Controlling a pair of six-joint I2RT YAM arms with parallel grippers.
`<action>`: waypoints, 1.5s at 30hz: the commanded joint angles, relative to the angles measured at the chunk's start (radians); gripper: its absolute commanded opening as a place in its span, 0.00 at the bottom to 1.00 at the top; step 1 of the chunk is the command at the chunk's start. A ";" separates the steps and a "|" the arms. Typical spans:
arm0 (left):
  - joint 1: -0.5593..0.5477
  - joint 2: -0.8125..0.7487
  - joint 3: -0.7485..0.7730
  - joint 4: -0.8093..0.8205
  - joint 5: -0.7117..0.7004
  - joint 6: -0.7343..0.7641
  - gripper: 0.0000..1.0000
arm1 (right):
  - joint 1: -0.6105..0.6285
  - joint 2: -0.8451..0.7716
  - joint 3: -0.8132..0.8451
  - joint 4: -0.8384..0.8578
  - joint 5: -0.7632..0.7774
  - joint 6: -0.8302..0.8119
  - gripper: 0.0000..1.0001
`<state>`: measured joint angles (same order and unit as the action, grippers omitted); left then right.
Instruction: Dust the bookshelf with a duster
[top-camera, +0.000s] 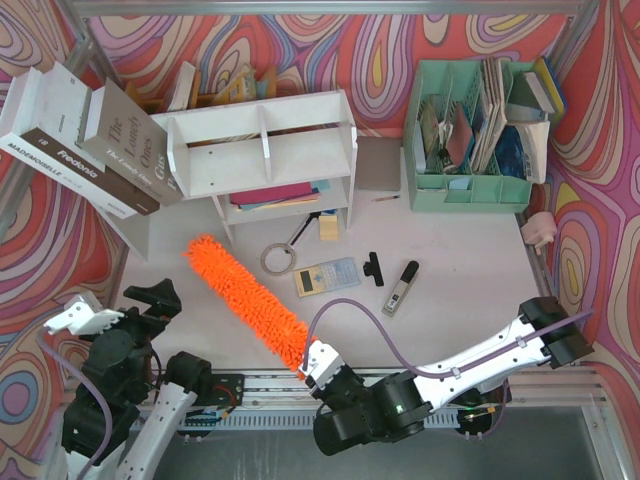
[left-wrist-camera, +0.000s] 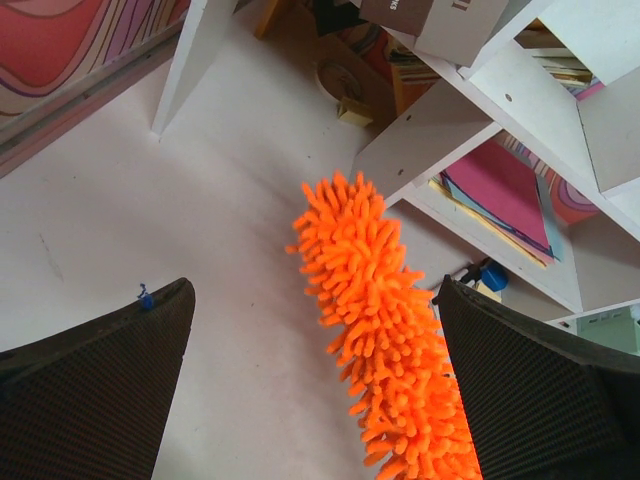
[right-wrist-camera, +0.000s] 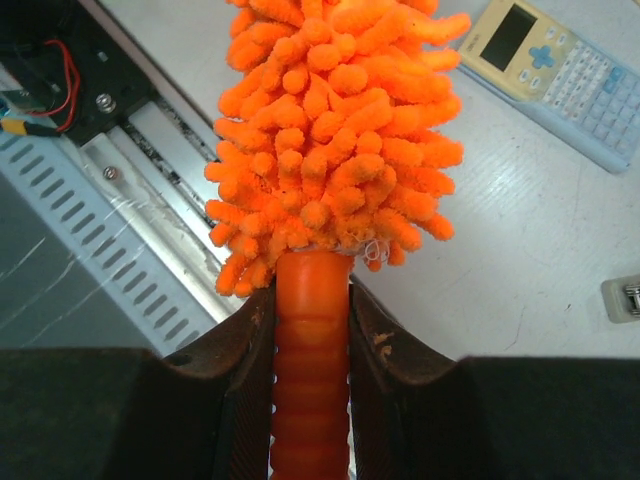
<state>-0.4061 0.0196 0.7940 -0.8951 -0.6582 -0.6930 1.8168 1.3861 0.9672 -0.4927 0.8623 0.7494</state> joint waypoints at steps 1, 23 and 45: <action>-0.005 -0.015 0.010 -0.007 -0.021 -0.003 0.98 | 0.022 0.001 0.002 0.019 0.026 0.037 0.00; -0.005 -0.015 0.033 -0.040 -0.034 -0.008 0.98 | -0.184 0.320 0.377 -0.026 0.124 0.082 0.00; -0.005 -0.014 0.034 -0.036 -0.015 -0.002 0.99 | -0.340 0.712 0.891 -0.319 -0.056 0.101 0.00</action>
<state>-0.4061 0.0193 0.8215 -0.9234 -0.6777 -0.6998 1.5021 2.0720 1.8538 -0.7544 0.8524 0.8173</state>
